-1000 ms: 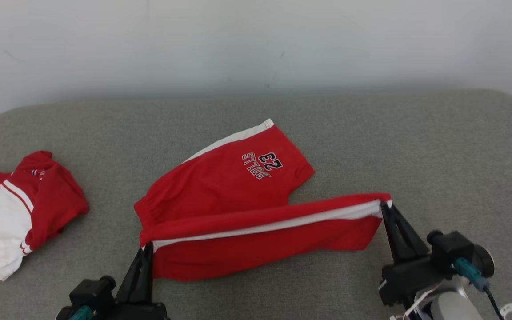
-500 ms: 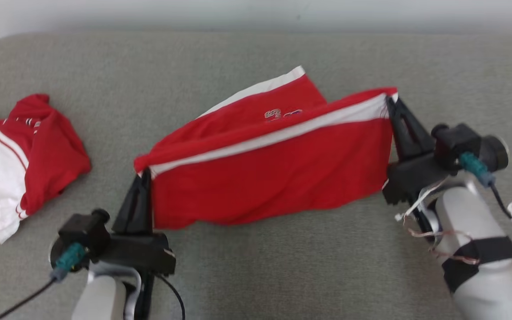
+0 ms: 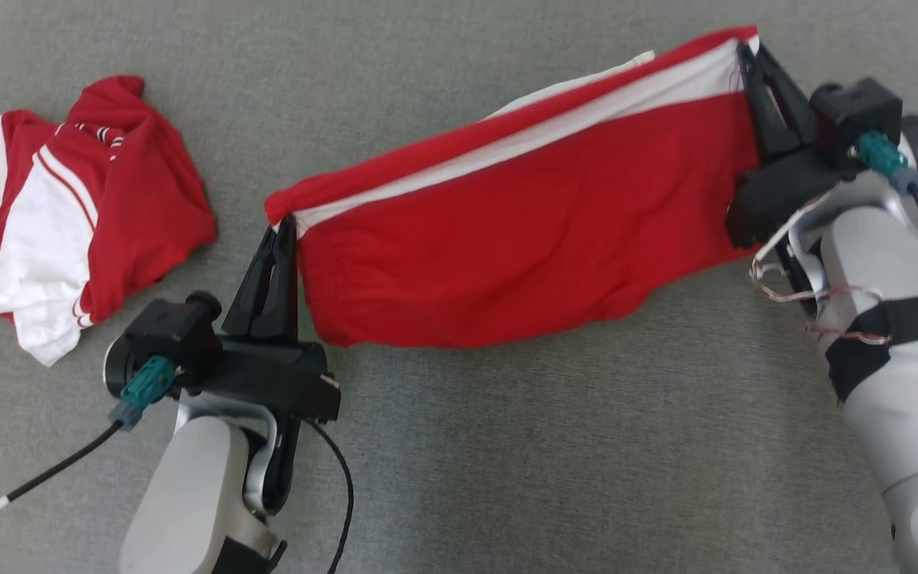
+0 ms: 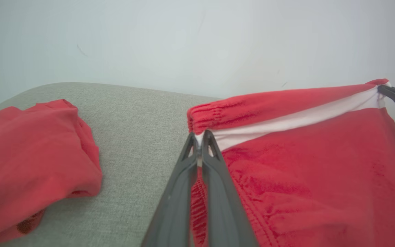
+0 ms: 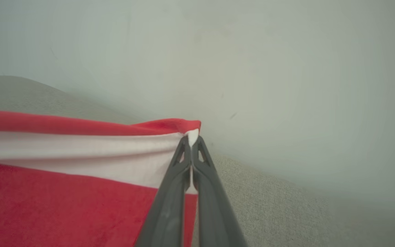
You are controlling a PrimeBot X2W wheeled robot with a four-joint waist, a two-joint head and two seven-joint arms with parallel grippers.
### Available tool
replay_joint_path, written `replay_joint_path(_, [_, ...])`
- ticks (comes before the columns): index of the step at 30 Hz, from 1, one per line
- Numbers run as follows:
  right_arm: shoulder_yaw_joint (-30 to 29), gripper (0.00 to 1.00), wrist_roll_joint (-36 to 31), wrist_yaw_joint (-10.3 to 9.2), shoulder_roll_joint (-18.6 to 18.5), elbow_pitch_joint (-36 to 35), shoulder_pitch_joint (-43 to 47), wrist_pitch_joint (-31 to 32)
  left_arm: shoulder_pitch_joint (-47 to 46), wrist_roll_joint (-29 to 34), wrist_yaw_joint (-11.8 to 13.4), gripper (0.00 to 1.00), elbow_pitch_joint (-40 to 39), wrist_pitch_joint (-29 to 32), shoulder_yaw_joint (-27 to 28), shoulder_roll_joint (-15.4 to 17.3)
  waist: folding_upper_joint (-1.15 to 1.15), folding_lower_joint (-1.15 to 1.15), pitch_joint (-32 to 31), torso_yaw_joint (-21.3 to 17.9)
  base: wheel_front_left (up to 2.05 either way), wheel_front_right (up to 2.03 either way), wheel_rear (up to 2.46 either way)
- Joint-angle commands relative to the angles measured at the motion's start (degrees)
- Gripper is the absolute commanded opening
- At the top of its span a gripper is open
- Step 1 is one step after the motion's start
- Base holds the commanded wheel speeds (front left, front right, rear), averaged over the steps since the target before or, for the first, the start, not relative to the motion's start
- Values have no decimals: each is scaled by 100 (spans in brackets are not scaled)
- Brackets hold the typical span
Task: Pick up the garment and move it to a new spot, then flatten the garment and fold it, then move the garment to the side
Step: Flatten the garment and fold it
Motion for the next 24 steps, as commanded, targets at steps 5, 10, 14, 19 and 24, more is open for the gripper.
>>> replay_joint_path(5, [99,0,-176,-17,46,373,-460,0,-295,-161,112,0,46,-18,-223,-5,-1,-1,293,243,0,0,0])
replay_joint_path(10, [139,33,-233,-17,143,728,-565,0,-347,-243,99,25,96,-18,-387,-4,-1,-1,307,250,0,0,0])
replay_joint_path(14, [-76,100,-217,-17,158,962,-587,-1,-322,-292,119,100,106,-18,-448,-9,-1,-1,260,222,0,0,0])
replay_joint_path(19, [-345,100,-122,-17,235,838,-310,0,-165,-227,235,100,37,-18,-340,-4,-1,-1,136,146,0,0,0])
replay_joint_path(24, [-224,100,205,-17,308,839,70,0,65,-115,290,100,-45,-18,-200,-5,-1,-1,3,45,0,0,0])
